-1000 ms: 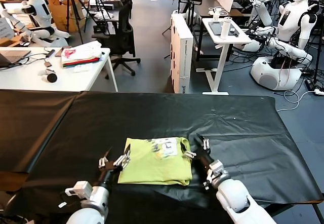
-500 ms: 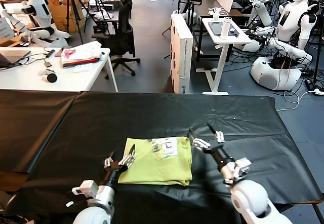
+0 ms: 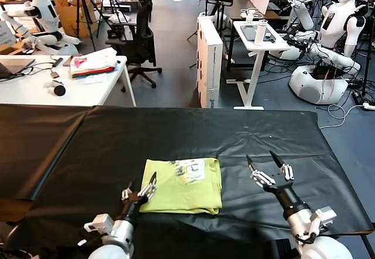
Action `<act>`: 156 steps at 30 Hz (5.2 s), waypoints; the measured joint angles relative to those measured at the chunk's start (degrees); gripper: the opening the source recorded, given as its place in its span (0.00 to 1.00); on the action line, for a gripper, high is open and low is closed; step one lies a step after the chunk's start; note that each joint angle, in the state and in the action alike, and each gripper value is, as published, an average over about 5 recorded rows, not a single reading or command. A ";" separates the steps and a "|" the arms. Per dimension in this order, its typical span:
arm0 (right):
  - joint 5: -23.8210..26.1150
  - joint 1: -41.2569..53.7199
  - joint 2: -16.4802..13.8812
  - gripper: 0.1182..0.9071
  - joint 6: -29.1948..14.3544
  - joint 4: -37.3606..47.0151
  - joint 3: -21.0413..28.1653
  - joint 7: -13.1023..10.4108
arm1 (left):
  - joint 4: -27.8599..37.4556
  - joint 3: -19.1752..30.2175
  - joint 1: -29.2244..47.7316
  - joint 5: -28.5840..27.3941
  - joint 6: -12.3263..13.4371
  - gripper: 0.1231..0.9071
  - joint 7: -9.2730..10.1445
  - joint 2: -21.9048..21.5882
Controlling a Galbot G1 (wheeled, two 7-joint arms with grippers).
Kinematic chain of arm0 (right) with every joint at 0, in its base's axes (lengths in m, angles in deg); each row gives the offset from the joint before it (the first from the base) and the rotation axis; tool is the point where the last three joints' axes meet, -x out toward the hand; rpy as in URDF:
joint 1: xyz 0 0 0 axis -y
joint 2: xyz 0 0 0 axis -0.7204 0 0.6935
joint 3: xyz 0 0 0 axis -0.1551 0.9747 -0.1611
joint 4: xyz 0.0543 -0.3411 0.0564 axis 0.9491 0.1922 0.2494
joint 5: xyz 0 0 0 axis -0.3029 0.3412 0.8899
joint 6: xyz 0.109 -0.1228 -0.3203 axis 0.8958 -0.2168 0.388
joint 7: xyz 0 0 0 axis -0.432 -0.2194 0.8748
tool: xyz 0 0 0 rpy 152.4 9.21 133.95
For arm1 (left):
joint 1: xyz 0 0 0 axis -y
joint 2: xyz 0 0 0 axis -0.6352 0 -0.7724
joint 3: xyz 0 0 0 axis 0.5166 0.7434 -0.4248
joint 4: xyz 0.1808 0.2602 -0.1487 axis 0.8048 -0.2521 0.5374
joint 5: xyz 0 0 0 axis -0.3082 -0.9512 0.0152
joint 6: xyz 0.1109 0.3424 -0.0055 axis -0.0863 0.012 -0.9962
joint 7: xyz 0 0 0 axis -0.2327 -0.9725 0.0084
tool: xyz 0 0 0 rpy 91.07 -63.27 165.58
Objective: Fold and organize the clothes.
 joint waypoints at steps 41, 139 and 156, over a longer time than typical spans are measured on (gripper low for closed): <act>3.28 0.76 1.12 1.00 -0.19 2.51 -1.80 -1.06 | -3.11 -5.54 -1.03 5.21 -1.65 0.07 1.07 -6.70; -6.58 14.38 0.35 0.03 26.93 10.70 14.44 -10.51 | -11.26 2.94 2.78 -2.88 -2.51 1.00 6.56 -1.83; 4.28 8.41 -2.04 0.58 12.91 9.15 4.40 -5.14 | -10.25 3.20 1.97 -5.38 -1.12 1.00 6.41 -4.24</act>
